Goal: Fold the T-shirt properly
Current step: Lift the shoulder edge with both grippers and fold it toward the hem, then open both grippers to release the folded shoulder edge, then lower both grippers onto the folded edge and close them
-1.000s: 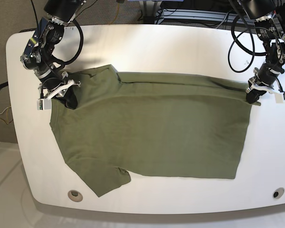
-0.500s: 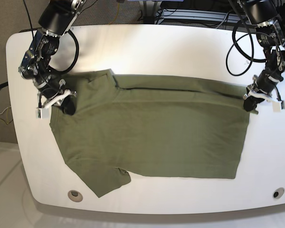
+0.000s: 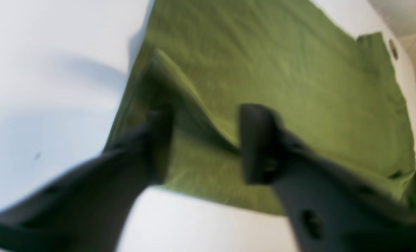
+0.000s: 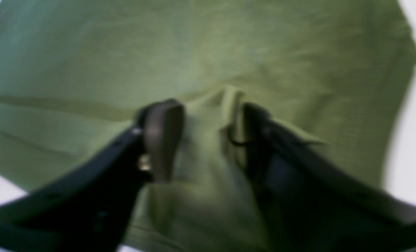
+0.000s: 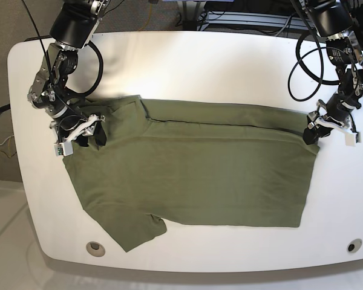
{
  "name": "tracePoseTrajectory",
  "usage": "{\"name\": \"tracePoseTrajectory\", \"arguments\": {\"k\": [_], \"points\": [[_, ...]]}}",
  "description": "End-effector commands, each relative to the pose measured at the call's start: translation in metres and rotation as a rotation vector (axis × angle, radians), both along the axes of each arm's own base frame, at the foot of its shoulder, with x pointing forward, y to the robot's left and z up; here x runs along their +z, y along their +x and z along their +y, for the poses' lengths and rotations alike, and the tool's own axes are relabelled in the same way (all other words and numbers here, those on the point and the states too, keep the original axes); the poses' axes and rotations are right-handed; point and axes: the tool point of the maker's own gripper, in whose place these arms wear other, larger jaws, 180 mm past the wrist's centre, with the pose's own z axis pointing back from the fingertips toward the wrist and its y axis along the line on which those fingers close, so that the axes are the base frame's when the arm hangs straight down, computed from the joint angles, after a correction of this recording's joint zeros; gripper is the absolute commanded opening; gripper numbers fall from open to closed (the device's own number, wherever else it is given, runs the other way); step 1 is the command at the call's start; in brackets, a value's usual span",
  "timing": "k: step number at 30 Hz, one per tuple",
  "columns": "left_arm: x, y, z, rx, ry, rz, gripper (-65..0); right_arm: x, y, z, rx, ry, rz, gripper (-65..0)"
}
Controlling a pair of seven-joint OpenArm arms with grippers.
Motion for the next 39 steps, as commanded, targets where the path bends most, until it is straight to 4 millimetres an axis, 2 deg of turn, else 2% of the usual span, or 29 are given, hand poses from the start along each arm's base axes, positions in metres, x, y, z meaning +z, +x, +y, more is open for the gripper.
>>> {"name": "tracePoseTrajectory", "arguments": {"k": [1, 7, 11, 17, 19, 23, 27, 29, 37, 39], "points": [[0.025, 0.016, 0.008, 0.004, 0.02, -0.076, -26.3, 0.024, 0.01, -0.013, -0.005, -0.059, -0.068, -30.1], [0.036, 0.018, 0.021, 0.004, 0.071, -0.092, -29.8, 0.03, 0.001, -0.022, 0.006, -0.129, -0.058, -29.9], [0.052, 0.018, 0.037, -0.01, 0.133, -0.119, -32.0, 0.035, -0.021, -0.028, 0.036, -0.193, -0.044, -28.3], [0.064, 0.012, 0.043, -0.023, 0.184, -0.147, -31.4, 0.045, -0.039, -0.038, 0.052, -0.271, -0.037, -26.1], [0.057, 0.003, 0.047, -0.007, 0.194, -0.143, -29.8, 0.056, -0.05, -0.046, 0.015, -0.319, -0.032, -25.2], [0.053, -0.003, 0.046, -0.005, 0.208, -0.142, -28.9, 0.068, -0.056, -0.056, -0.033, -0.346, -0.047, -25.0], [0.049, -0.008, 0.041, -0.012, 0.239, -0.135, -28.0, 0.072, -0.061, -0.064, -0.067, -0.35, -0.054, -24.6], [0.041, -0.019, 0.029, -0.043, 0.266, -0.1, -25.8, 0.066, -0.066, -0.067, -0.076, -0.344, -0.032, -24.3], [0.037, -0.026, 0.012, -0.067, 0.27, -0.089, -23.9, 0.05, -0.073, -0.084, -0.134, -0.291, 0.002, -24.3], [0.038, -0.023, 0.006, -0.068, 0.237, -0.09, -24.6, 0.033, -0.08, -0.088, -0.155, -0.247, 0.029, -24.8]]}}
